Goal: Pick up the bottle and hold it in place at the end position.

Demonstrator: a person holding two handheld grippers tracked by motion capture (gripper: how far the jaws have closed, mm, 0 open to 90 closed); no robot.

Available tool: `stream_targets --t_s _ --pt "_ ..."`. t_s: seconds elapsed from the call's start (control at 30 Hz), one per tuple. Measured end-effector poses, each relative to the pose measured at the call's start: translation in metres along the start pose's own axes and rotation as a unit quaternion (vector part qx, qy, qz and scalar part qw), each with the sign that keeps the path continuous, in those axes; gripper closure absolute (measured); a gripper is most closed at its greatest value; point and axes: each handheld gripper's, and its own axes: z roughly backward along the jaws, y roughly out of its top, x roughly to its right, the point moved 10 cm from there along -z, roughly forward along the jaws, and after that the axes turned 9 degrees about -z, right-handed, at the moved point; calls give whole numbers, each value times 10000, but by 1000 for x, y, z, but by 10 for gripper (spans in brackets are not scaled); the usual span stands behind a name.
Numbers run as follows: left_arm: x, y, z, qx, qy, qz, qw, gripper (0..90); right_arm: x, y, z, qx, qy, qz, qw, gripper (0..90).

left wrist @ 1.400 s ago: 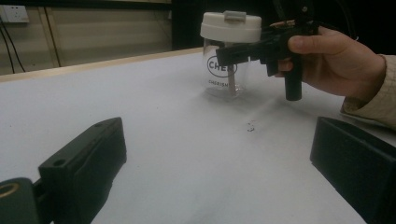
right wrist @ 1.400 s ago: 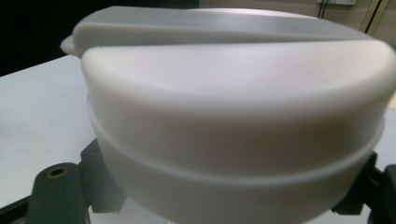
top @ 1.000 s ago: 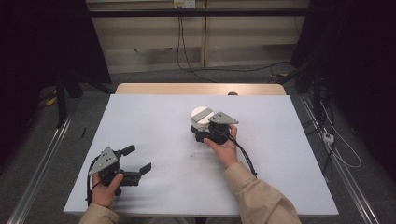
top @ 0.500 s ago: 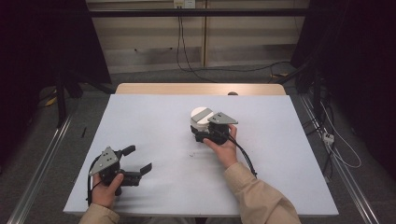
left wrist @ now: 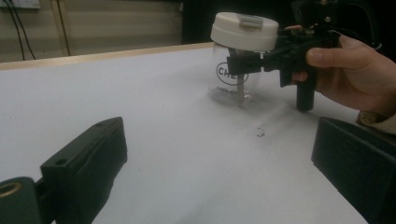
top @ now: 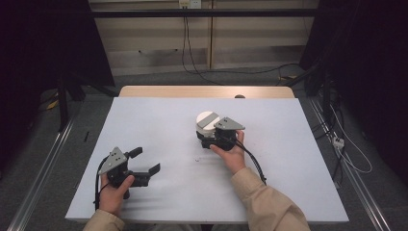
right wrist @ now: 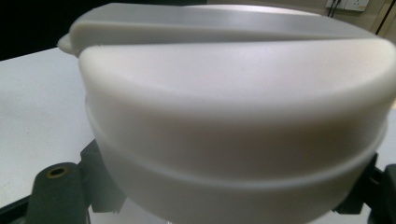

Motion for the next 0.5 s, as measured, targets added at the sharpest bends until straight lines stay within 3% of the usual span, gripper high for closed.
stream_targets --t_s 0.5 --pt "5 21 -24 -22 -124 32 9999 44 1 -1 0 7 47 20 10000 184"
